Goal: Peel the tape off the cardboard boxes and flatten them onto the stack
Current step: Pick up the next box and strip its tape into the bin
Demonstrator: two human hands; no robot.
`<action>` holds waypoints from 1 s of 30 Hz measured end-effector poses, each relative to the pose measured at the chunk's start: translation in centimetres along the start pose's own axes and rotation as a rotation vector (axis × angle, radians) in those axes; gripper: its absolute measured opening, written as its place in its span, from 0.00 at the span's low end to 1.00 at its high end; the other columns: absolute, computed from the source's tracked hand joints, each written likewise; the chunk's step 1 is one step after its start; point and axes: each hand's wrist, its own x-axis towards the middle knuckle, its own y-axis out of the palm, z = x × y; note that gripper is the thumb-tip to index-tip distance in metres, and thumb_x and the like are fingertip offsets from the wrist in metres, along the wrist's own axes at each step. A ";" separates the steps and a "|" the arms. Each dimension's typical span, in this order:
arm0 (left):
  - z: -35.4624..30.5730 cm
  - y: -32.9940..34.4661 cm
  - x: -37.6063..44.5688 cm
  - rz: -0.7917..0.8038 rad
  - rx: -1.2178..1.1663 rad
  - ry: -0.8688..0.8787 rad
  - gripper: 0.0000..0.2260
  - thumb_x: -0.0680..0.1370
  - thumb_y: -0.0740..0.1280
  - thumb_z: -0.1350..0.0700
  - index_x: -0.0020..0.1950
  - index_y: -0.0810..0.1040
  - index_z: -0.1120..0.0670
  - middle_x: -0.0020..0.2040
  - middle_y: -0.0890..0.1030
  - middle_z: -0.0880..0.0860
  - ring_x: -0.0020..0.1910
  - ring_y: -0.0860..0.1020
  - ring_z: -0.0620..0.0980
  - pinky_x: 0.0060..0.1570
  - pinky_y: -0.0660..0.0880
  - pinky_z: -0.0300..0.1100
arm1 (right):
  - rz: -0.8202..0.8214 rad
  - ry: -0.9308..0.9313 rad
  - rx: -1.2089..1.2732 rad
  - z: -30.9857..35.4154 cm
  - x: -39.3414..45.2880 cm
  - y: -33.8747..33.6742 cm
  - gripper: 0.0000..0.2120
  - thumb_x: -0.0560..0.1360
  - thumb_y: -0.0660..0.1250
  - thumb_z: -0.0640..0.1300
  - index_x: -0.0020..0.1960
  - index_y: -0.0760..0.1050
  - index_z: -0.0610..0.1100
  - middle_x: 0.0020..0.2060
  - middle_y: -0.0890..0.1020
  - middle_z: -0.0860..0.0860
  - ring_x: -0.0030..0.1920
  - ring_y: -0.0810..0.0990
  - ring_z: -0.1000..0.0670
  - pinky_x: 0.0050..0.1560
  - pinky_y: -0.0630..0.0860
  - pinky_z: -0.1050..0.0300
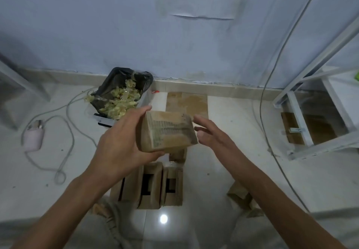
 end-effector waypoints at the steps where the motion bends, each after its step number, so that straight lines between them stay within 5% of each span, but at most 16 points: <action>1: -0.3 0.1 -0.2 -0.025 0.087 0.059 0.48 0.61 0.79 0.35 0.77 0.65 0.44 0.66 0.75 0.42 0.60 0.72 0.39 0.51 0.76 0.44 | -0.069 0.028 -0.041 0.1 0.2 0.0 0.28 0.79 0.64 0.66 0.78 0.66 0.62 0.69 0.75 0.66 0.67 0.76 0.64 0.69 0.77 0.53; 6: -1.7 1.3 -0.7 -0.073 0.115 0.170 0.45 0.63 0.76 0.35 0.76 0.66 0.49 0.66 0.75 0.49 0.62 0.75 0.48 0.47 0.76 0.47 | -0.185 0.030 -0.132 -0.3 0.6 0.5 0.16 0.81 0.70 0.54 0.64 0.71 0.66 0.53 0.82 0.65 0.53 0.84 0.59 0.54 0.85 0.48; 9: -1.2 1.2 -0.5 -0.063 0.085 0.126 0.46 0.63 0.77 0.36 0.77 0.65 0.49 0.67 0.74 0.48 0.63 0.74 0.47 0.48 0.78 0.49 | -0.243 -0.034 -0.140 -0.1 0.6 0.7 0.20 0.79 0.72 0.54 0.68 0.69 0.60 0.57 0.81 0.62 0.53 0.83 0.58 0.52 0.85 0.52; 13: -1.1 1.6 -0.7 -0.032 0.013 0.114 0.47 0.62 0.80 0.39 0.77 0.64 0.47 0.67 0.73 0.45 0.63 0.74 0.45 0.52 0.79 0.50 | -0.248 -0.200 -0.283 -0.2 0.4 1.0 0.23 0.80 0.72 0.48 0.71 0.67 0.58 0.65 0.75 0.65 0.65 0.76 0.60 0.58 0.83 0.57; 17: -1.0 1.8 -0.6 -0.025 -0.099 0.130 0.47 0.62 0.82 0.41 0.76 0.65 0.48 0.65 0.74 0.44 0.62 0.74 0.43 0.56 0.74 0.41 | -0.112 -0.003 0.157 0.2 0.0 0.5 0.26 0.83 0.68 0.47 0.76 0.64 0.62 0.65 0.79 0.61 0.65 0.79 0.60 0.64 0.79 0.59; 20: -1.0 1.7 -0.5 -0.049 -0.130 0.144 0.47 0.62 0.82 0.42 0.76 0.66 0.49 0.65 0.75 0.45 0.62 0.75 0.44 0.57 0.75 0.40 | -0.150 0.102 0.356 0.9 0.4 -0.2 0.20 0.84 0.65 0.46 0.75 0.70 0.56 0.59 0.84 0.56 0.59 0.84 0.58 0.58 0.82 0.58; 26: -1.1 1.7 -0.4 -0.064 -0.052 0.222 0.50 0.65 0.76 0.31 0.81 0.63 0.47 0.68 0.71 0.50 0.66 0.69 0.45 0.61 0.71 0.46 | -0.183 0.165 0.210 0.7 0.4 -0.6 0.08 0.84 0.66 0.43 0.60 0.80 0.52 0.48 0.87 0.55 0.52 0.86 0.51 0.48 0.85 0.56; 30: -1.3 1.9 -0.5 -0.023 0.092 0.253 0.50 0.66 0.69 0.26 0.84 0.58 0.45 0.65 0.70 0.52 0.62 0.68 0.46 0.60 0.74 0.54 | -0.304 0.041 -0.172 0.0 0.2 0.9 0.15 0.82 0.69 0.52 0.67 0.72 0.56 0.58 0.82 0.59 0.58 0.81 0.59 0.50 0.81 0.65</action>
